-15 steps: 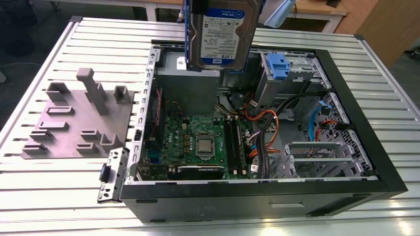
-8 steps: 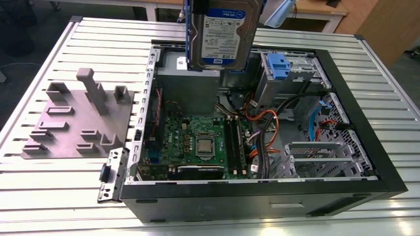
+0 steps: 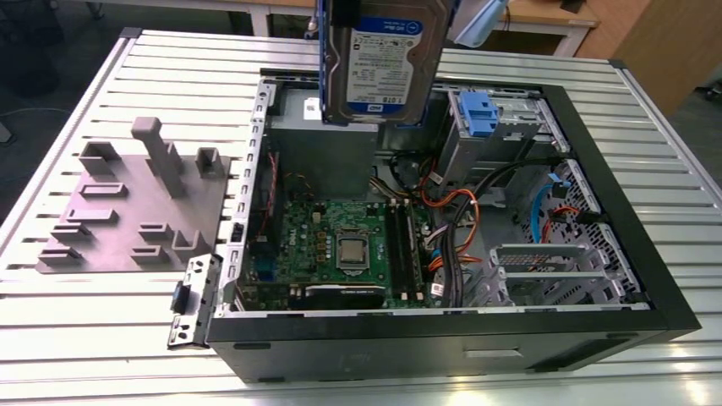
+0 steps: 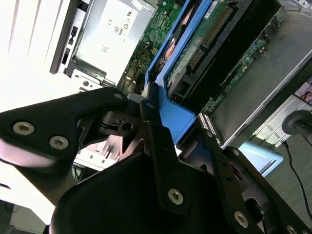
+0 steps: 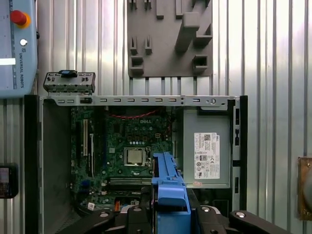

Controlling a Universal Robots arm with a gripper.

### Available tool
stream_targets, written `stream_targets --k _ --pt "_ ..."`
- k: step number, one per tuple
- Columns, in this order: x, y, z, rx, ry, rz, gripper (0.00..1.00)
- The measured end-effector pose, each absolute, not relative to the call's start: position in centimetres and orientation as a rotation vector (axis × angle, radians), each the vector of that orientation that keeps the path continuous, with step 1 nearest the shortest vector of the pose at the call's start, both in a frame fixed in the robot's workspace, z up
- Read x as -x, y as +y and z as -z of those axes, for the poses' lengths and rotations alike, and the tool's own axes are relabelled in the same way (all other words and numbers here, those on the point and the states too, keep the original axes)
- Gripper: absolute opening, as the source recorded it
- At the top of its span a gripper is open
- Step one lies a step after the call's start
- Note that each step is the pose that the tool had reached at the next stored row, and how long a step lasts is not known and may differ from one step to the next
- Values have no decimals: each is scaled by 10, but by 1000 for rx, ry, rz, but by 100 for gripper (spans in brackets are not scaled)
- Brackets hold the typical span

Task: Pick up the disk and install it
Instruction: 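Insert the disk into the insertion slot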

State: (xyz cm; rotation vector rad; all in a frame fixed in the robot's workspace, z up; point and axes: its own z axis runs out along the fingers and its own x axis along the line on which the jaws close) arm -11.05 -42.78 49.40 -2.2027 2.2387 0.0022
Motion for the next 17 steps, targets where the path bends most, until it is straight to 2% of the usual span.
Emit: stream_targets --k 17 --pt "111 -463 -494 2203 2239 -2 36"
